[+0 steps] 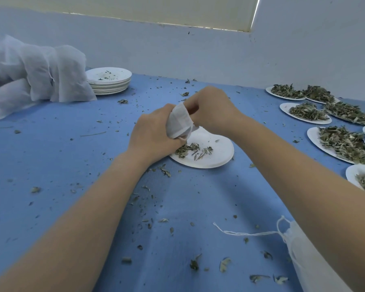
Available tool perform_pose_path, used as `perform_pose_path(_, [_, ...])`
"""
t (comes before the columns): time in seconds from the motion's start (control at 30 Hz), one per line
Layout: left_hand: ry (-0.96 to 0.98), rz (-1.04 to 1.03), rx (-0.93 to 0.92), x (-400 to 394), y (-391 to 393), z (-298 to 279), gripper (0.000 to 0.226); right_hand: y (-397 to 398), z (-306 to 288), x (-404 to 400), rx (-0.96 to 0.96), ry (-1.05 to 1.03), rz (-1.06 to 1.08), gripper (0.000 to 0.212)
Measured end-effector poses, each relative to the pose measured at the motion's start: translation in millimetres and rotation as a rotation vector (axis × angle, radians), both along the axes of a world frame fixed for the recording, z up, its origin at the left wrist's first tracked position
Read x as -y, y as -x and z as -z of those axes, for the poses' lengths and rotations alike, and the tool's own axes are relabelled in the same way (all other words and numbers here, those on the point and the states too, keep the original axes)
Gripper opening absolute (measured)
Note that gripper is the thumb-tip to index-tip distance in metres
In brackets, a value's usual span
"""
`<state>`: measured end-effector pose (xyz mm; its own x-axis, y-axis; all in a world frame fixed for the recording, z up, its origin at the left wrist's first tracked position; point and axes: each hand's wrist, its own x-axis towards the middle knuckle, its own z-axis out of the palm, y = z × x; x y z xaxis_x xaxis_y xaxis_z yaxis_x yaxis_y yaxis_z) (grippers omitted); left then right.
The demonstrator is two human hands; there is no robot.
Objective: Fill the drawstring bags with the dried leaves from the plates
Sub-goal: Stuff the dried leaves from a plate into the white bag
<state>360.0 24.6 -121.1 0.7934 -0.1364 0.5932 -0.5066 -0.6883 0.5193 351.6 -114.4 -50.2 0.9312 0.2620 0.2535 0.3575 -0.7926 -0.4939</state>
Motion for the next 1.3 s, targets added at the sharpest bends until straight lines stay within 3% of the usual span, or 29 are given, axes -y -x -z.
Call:
perform_pose_path(0.1, [0.023,0.016,0.001,1,0,2,0.043,3,-2,4,-0.099,0.076,-0.107,0.025])
perform_pose_path(0.27, [0.006,-0.023,-0.01,-7,-4,1,0.047,9,-18,22,-0.246,0.018,-0.231,0.041])
perform_pose_path(0.43, [0.04,-0.02,0.012,-6,-1,-1,0.044,9,-10,11,-0.085,-0.104,-0.123,0.019])
perform_pose_path(0.57, [0.023,-0.021,0.042,-2,2,-4,0.038,3,0,-7,0.032,0.037,-0.021,0.022])
perform_pose_path(0.7, [-0.022,-0.009,0.007,-2,2,-4,0.038,0,5,-9,-0.083,0.145,-0.096,0.018])
perform_pose_path(0.77, [-0.057,-0.002,0.0,-6,1,-4,0.041,3,1,-1,-0.177,0.085,-0.17,0.018])
perform_pose_path(0.83, [-0.097,-0.033,0.009,-13,-2,-5,0.045,4,1,7,-0.177,-0.102,-0.201,0.022])
perform_pose_path(0.93, [-0.1,-0.112,0.026,-24,-6,-6,0.048,-3,11,14,-0.098,-0.349,-0.061,0.021])
perform_pose_path(1.03, [-0.063,-0.167,0.026,-30,-10,-3,0.044,-10,26,11,-0.089,-0.051,0.056,0.019])
perform_pose_path(1.13, [-0.034,-0.191,0.029,-31,-12,-1,0.04,-10,40,2,-0.201,0.211,-0.065,0.032])
perform_pose_path(1.2, [-0.023,-0.194,0.034,-31,-12,0,0.039,-7,45,-2,-0.178,0.272,-0.133,0.031])
perform_pose_path(1.3, [-0.012,-0.19,0.033,-31,-12,1,0.039,-2,44,4,-0.15,0.187,-0.129,0.02])
